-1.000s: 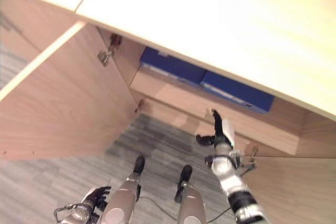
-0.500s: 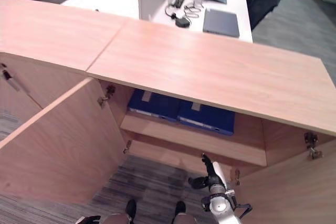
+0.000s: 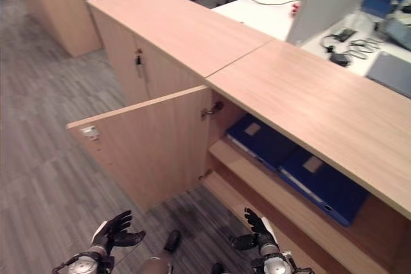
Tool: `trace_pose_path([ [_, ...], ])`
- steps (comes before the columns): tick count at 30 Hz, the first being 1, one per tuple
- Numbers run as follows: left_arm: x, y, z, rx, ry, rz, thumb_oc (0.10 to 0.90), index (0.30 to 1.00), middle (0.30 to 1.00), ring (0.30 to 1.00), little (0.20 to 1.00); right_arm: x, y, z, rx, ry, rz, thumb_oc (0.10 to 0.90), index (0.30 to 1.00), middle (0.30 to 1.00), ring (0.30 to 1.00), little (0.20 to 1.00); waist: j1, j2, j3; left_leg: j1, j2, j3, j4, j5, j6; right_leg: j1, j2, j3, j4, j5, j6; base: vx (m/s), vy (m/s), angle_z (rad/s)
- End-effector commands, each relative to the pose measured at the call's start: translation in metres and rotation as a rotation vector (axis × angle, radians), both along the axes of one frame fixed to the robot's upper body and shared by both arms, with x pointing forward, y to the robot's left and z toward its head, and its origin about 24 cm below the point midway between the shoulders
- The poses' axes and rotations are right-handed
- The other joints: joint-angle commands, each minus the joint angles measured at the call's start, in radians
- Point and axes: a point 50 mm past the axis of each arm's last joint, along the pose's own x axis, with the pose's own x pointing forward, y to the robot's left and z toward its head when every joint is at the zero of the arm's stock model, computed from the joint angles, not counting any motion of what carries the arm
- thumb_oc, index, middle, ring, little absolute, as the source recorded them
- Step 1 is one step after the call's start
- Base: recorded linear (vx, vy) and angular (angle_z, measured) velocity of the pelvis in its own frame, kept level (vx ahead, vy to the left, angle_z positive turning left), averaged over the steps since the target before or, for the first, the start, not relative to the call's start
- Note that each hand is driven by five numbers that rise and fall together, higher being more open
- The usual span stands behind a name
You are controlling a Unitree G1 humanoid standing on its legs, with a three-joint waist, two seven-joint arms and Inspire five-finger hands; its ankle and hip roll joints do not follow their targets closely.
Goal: Put the empty folder in the office cabinet
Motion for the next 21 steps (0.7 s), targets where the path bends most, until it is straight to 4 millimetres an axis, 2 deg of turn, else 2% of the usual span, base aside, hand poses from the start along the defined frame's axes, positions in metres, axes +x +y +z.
trace_pose_path([
  [1, 0.04, -0.003, 0.038, -0.03, -0.247, -0.024, 0.8, 0.9, 0.9, 0.9, 0.9, 0.04, 0.009, 0.034, 0.012, -0.218, 0.068, 0.8, 0.9, 0.9, 0.9, 0.9, -0.023, -0.068, 0.033, 0.051, 0.077, 0.235, 0.09, 0.094, -0.018, 0.065, -0.109, -0.06, -0.082, -0.038, 0.115, -0.19, 0.034, 0.72],
  [2, 0.041, -0.004, 0.04, -0.043, -0.261, -0.034, 0.8, 0.9, 0.9, 0.9, 0.9, 0.039, 0.009, 0.033, 0.008, -0.212, 0.074, 0.8, 0.9, 0.9, 0.9, 0.9, -0.029, -0.072, 0.031, 0.058, 0.093, 0.252, 0.125, 0.077, -0.019, 0.066, -0.122, -0.082, -0.084, -0.028, 0.113, -0.21, 0.031, 0.87],
  [3, 0.041, -0.008, 0.043, -0.062, -0.274, -0.052, 0.8, 0.9, 0.9, 0.9, 0.9, 0.033, 0.008, 0.03, 0.008, -0.191, 0.079, 0.8, 0.9, 0.9, 0.9, 0.9, -0.038, -0.081, 0.029, 0.088, 0.112, 0.269, 0.179, 0.034, -0.024, 0.078, -0.144, -0.128, -0.074, -0.026, 0.105, -0.16, 0.027, 0.75],
  [5, 0.041, -0.009, 0.045, -0.069, -0.279, -0.06, 0.8, 0.9, 0.9, 0.9, 0.9, 0.031, 0.008, 0.029, 0.009, -0.185, 0.077, 0.8, 0.9, 0.9, 0.9, 0.9, -0.044, -0.084, 0.022, 0.102, 0.114, 0.271, 0.186, 0.023, -0.026, 0.078, -0.153, -0.15, -0.073, -0.019, 0.102, -0.09, 0.037, 1.37],
  [7, 0.044, -0.013, 0.051, -0.09, -0.307, -0.076, 0.8, 0.9, 0.9, 0.9, 0.9, 0.026, 0.006, 0.026, 0.018, -0.163, 0.056, 0.8, 0.9, 0.9, 0.9, 0.9, -0.056, -0.086, 0.004, 0.184, 0.101, 0.288, 0.179, -0.035, -0.03, 0.082, -0.168, -0.212, -0.059, -0.014, 0.097, -0.08, 0.112, 1.25],
  [8, 0.044, -0.016, 0.053, -0.091, -0.316, -0.093, 0.8, 0.9, 0.9, 0.9, 0.9, 0.024, 0.006, 0.025, 0.024, -0.156, 0.048, 0.8, 0.9, 0.9, 0.9, 0.9, -0.064, -0.081, -0.006, 0.214, 0.094, 0.304, 0.148, -0.041, -0.029, 0.083, -0.167, -0.232, -0.061, -0.009, 0.101, -0.06, 0.144, 0.75],
  [10, 0.05, -0.02, 0.059, -0.089, -0.338, -0.119, 0.8, 0.9, 0.9, 0.9, 0.9, 0.027, 0.005, 0.026, 0.023, -0.161, 0.031, 0.8, 0.9, 0.9, 0.9, 0.9, -0.062, -0.084, -0.012, 0.204, 0.078, 0.31, 0.126, -0.033, -0.025, 0.08, -0.177, -0.259, -0.076, 0.021, 0.11, -0.03, 0.149, 0.92],
  [11, 0.051, -0.018, 0.064, -0.078, -0.36, -0.122, 0.8, 0.9, 0.9, 0.9, 0.9, 0.03, 0.007, 0.026, 0.028, -0.166, 0.024, 0.8, 0.9, 0.9, 0.9, 0.9, -0.055, -0.087, -0.022, 0.211, 0.058, 0.295, 0.104, -0.038, -0.021, 0.084, -0.18, -0.255, -0.085, 0.037, 0.116, 0.01, 0.127, 0.79],
  [13, 0.054, -0.017, 0.068, -0.074, -0.375, -0.126, 0.8, 0.9, 0.9, 0.9, 0.9, 0.032, 0.009, 0.026, 0.036, -0.17, 0.018, 0.8, 0.9, 0.9, 0.9, 0.9, -0.05, -0.09, -0.024, 0.215, 0.055, 0.296, 0.091, -0.035, -0.02, 0.088, -0.183, -0.26, -0.089, 0.04, 0.122, 0.02, 0.107, 0.3],
  [15, 0.058, -0.014, 0.075, -0.052, -0.403, -0.141, 0.8, 0.9, 0.9, 0.9, 0.9, 0.032, 0.012, 0.025, 0.054, -0.168, 0.004, 0.8, 0.9, 0.9, 0.9, 0.9, -0.041, -0.095, -0.029, 0.23, 0.041, 0.287, 0.045, -0.03, -0.002, 0.085, -0.191, -0.26, -0.08, 0.042, 0.131, 0.0, 0.126, 0.14],
  [19, 0.067, -0.015, 0.082, -0.03, -0.431, -0.161, 0.8, 0.9, 0.9, 0.9, 0.9, 0.027, 0.016, 0.018, 0.086, -0.14, -0.034, 0.8, 0.9, 0.9, 0.9, 0.9, -0.048, -0.088, -0.031, 0.251, 0.017, 0.25, -0.027, -0.012, 0.019, 0.055, -0.208, -0.235, -0.023, 0.043, 0.152, -0.02, 0.088, 0.12],
  [20, 0.071, -0.016, 0.085, -0.021, -0.442, -0.166, 0.8, 0.9, 0.9, 0.9, 0.9, 0.026, 0.017, 0.017, 0.094, -0.135, -0.04, 0.8, 0.9, 0.9, 0.9, 0.9, -0.062, -0.085, -0.026, 0.261, 0.008, 0.236, -0.042, -0.012, 0.024, 0.039, -0.21, -0.185, 0.001, 0.055, 0.169, -0.04, 0.054, 0.3],
  [21, 0.077, -0.017, 0.089, -0.011, -0.464, -0.173, 0.8, 0.9, 0.9, 0.9, 0.9, 0.026, 0.018, 0.016, 0.108, -0.134, -0.055, 0.8, 0.9, 0.9, 0.9, 0.9, -0.081, -0.082, -0.026, 0.259, -0.002, 0.226, -0.051, -0.006, 0.031, 0.015, -0.2, -0.105, 0.001, 0.071, 0.189, -0.05, 0.079, 0.28],
])
